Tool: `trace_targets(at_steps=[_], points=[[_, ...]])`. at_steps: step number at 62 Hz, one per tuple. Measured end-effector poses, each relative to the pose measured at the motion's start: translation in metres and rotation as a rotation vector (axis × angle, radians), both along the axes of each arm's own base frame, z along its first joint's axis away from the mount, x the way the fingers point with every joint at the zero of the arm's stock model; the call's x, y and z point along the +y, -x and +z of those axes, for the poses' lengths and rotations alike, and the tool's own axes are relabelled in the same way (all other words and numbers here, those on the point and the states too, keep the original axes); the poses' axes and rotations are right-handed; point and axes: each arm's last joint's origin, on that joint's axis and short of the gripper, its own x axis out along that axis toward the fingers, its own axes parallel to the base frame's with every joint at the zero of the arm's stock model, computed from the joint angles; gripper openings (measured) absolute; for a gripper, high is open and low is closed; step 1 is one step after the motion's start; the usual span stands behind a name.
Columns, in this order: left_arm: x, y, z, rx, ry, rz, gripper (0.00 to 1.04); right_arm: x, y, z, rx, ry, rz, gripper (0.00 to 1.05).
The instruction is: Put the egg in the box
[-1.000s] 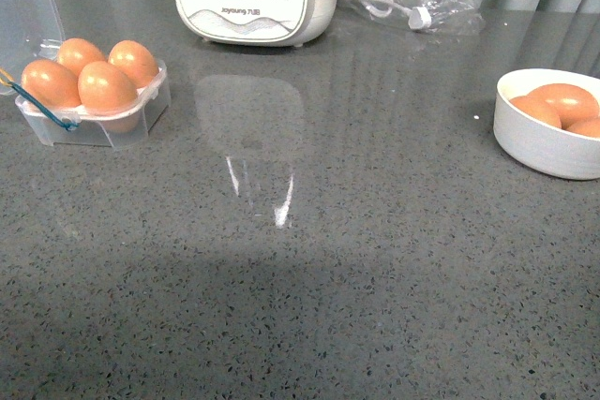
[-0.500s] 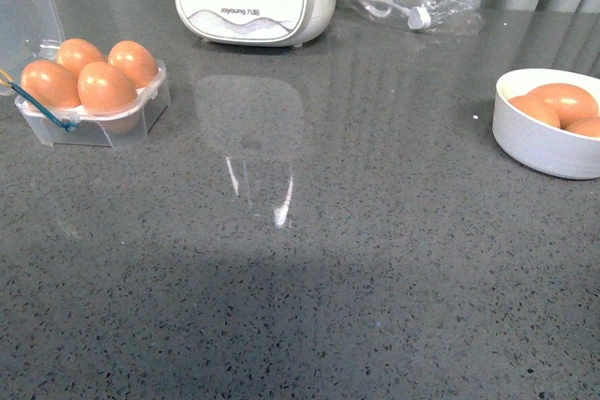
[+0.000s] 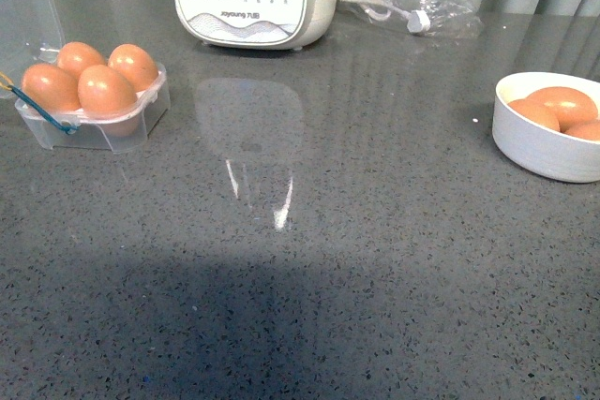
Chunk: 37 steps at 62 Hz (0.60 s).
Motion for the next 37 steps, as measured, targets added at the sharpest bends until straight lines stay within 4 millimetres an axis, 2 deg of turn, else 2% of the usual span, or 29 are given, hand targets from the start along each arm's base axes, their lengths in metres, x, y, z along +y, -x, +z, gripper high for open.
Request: trace_targets(at_steps=[13,37], points=[[-0.001,-0.016,0.0,0.015,-0.01,-0.019,0.98,0.0,0.0,0.0,0.0,0.0,0.0,0.97],[-0.026,-0.031,0.004,0.002,-0.028,-0.084,0.98,0.0,0.0,0.0,0.0,0.0,0.0,0.97]])
